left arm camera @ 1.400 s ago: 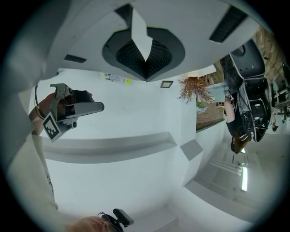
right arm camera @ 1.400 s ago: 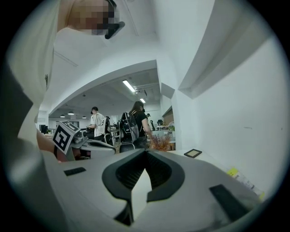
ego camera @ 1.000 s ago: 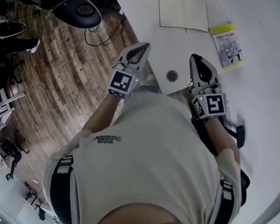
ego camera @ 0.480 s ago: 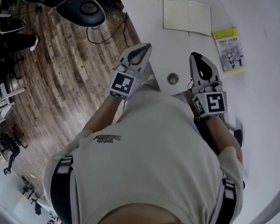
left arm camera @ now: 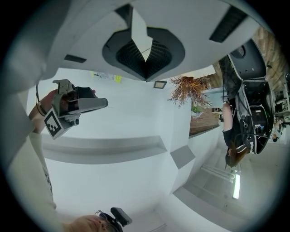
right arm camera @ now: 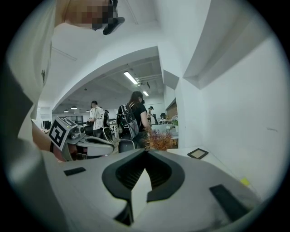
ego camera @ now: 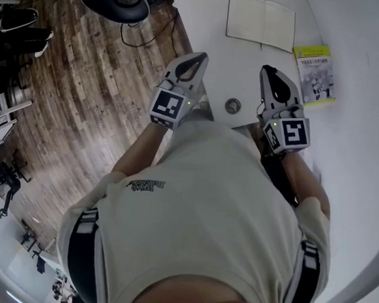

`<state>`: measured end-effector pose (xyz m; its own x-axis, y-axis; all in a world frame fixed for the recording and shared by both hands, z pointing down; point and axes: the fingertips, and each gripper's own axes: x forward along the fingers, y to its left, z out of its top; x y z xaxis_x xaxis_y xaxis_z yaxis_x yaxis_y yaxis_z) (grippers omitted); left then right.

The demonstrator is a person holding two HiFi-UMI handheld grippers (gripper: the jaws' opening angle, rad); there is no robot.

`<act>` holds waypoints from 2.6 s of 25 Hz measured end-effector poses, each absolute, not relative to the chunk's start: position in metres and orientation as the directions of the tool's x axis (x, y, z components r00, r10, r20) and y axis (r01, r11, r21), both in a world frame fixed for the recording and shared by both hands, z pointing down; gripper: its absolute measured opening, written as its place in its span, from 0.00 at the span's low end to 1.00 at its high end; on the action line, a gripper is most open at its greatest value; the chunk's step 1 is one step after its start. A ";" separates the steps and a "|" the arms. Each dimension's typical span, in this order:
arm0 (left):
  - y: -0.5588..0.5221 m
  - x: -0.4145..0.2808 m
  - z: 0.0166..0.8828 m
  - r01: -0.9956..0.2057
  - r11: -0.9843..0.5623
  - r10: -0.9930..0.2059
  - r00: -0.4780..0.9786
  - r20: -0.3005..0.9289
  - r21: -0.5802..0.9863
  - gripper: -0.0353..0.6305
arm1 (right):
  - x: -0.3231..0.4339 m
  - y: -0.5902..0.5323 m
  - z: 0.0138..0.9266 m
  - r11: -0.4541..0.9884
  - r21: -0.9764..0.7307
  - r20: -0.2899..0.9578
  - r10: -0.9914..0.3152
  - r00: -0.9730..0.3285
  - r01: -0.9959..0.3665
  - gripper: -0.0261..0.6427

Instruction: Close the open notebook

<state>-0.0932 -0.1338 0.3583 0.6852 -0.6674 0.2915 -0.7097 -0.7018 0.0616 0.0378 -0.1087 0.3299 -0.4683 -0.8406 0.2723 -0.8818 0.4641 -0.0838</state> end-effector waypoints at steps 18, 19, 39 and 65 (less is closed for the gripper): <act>-0.200 -0.073 0.416 -0.726 -0.686 -0.665 0.653 0.363 0.048 0.06 | 0.025 -0.199 0.391 0.545 -0.067 0.376 -0.762 -0.527 -0.836 0.25; -0.204 -0.072 0.423 -0.727 -0.685 -0.663 0.650 0.372 0.050 0.06 | 0.023 -0.203 0.400 0.551 -0.069 0.390 -0.752 -0.531 -0.831 0.25; -0.237 -0.055 0.573 -0.711 -0.686 -0.542 0.641 0.543 0.154 0.06 | -0.011 -0.260 0.586 0.623 0.032 0.612 -0.631 -0.478 -0.782 0.25; -0.241 -0.008 0.523 -0.652 -0.744 -0.534 0.711 0.457 0.144 0.06 | 0.036 -0.252 0.516 0.509 0.055 0.473 -0.771 -0.427 -0.859 0.09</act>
<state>-0.0079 -0.2407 0.5233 0.7112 -0.5342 0.4570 -0.6519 -0.7444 0.1444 0.0359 -0.2517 0.5157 -0.4269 -0.7707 0.4731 -0.8589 0.5093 0.0547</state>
